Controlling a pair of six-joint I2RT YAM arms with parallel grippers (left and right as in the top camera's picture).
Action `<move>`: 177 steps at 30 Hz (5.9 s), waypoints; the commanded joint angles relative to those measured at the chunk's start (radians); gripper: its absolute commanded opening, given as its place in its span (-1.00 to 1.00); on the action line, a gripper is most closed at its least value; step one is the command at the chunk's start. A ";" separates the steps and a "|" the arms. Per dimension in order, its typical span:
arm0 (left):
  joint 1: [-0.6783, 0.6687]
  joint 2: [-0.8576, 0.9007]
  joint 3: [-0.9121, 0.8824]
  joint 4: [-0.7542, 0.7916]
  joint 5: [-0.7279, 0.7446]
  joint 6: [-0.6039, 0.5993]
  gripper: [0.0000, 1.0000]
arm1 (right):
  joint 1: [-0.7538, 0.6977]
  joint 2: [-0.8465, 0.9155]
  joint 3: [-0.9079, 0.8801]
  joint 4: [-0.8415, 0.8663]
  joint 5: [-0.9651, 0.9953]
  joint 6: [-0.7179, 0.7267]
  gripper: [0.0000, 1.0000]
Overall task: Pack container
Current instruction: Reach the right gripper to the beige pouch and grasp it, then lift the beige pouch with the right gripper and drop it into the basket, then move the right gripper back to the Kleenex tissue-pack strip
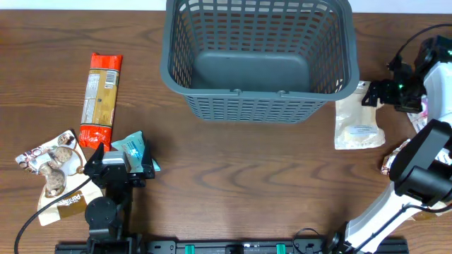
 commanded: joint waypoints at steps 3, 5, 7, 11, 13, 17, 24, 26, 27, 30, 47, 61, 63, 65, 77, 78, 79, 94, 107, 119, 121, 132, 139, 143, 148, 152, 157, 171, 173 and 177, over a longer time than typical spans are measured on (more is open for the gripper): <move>0.002 -0.005 -0.013 -0.040 0.005 0.010 0.97 | 0.041 0.005 -0.125 0.097 -0.011 -0.008 0.88; 0.002 -0.005 -0.013 -0.040 0.005 0.010 0.97 | 0.055 0.005 -0.182 0.150 -0.011 -0.008 0.88; 0.002 -0.005 -0.013 -0.040 0.005 0.010 0.97 | 0.067 0.005 -0.238 0.204 -0.011 -0.008 0.91; 0.002 -0.005 -0.013 -0.040 0.005 0.010 0.97 | 0.076 0.005 -0.306 0.261 -0.016 -0.008 0.83; 0.002 -0.005 -0.013 -0.040 0.005 0.010 0.97 | 0.076 0.005 -0.326 0.277 -0.023 -0.007 0.75; 0.002 -0.005 -0.013 -0.040 0.005 0.010 0.97 | 0.074 0.005 -0.333 0.275 -0.023 -0.007 0.46; 0.002 -0.005 -0.013 -0.040 0.005 0.010 0.97 | 0.074 0.005 -0.333 0.275 -0.038 -0.007 -0.78; 0.002 -0.005 -0.013 -0.040 0.005 0.010 0.97 | 0.074 0.005 -0.333 0.275 -0.038 0.009 -0.97; 0.002 -0.005 -0.013 -0.040 0.005 0.010 0.97 | 0.074 0.005 -0.332 0.275 -0.038 0.024 -0.97; 0.002 -0.005 -0.013 -0.040 0.005 0.010 0.97 | 0.074 -0.002 -0.316 0.266 -0.038 0.063 -0.98; 0.002 0.050 -0.013 -0.040 0.005 0.010 0.97 | 0.068 -0.331 0.089 0.158 0.015 0.218 -0.97; 0.002 0.053 -0.013 -0.040 0.005 0.009 0.97 | 0.246 -0.677 0.117 0.162 -0.142 -0.025 -0.97; 0.002 0.053 -0.013 -0.040 0.005 0.009 0.97 | 0.319 -0.698 0.117 0.168 -0.146 -0.069 -0.98; 0.002 0.053 -0.013 -0.040 0.005 0.009 0.97 | 0.401 -0.710 0.117 0.176 -0.145 -0.128 -0.98; 0.002 0.066 -0.013 -0.040 0.005 0.010 0.97 | 0.657 -0.605 0.117 0.297 -0.143 -0.271 -0.98; 0.002 0.073 -0.013 -0.040 0.005 0.010 0.97 | 0.657 -0.582 0.117 0.294 -0.156 -0.278 -0.98; 0.002 0.079 -0.013 -0.040 0.005 0.010 0.97 | 0.657 -0.561 0.117 0.291 -0.171 -0.285 -0.98; 0.002 0.170 -0.013 -0.041 -0.079 0.014 0.97 | 0.657 -0.199 0.117 0.183 -0.202 -0.544 -0.97; 0.002 0.170 -0.013 -0.040 -0.113 0.013 0.97 | 0.657 -0.024 0.117 0.049 -0.194 -0.676 -0.24; 0.002 0.170 -0.013 -0.040 -0.112 0.013 0.97 | 0.656 -0.156 0.286 0.053 -0.194 -0.410 0.55; 0.002 0.170 -0.013 -0.040 -0.112 0.013 0.97 | 0.646 -0.194 0.352 0.045 -0.193 -0.393 0.51; 0.002 0.170 -0.013 -0.040 -0.111 0.013 0.97 | 0.310 -0.442 0.536 -0.053 -0.036 -0.057 0.74; 0.002 0.170 -0.013 -0.040 -0.111 0.013 0.97 | -0.060 -0.461 0.520 -0.225 -0.053 -0.171 0.93; 0.002 0.170 -0.013 -0.040 -0.112 0.013 0.97 | -0.179 -0.452 0.459 -0.238 -0.082 -0.248 0.99; 0.002 0.170 -0.013 -0.040 -0.112 0.013 0.97 | -0.293 -0.414 0.338 -0.182 -0.093 -0.335 0.98; 0.002 0.170 -0.013 -0.040 -0.112 0.013 0.97 | -0.353 -0.341 0.214 -0.125 -0.093 -0.402 0.99; 0.002 0.170 -0.013 -0.040 -0.112 0.013 0.97 | -0.386 -0.201 0.143 -0.058 -0.093 -0.467 0.99; 0.002 0.170 -0.013 -0.040 -0.112 0.013 0.97 | -0.410 0.084 0.141 0.049 -0.033 -0.486 0.98; 0.002 0.170 -0.013 -0.040 -0.112 0.013 0.97 | -0.410 0.092 0.141 0.072 -0.032 -0.486 0.98; 0.002 0.170 -0.013 -0.040 -0.112 0.013 0.97 | -0.411 0.100 0.141 0.110 -0.029 -0.486 0.98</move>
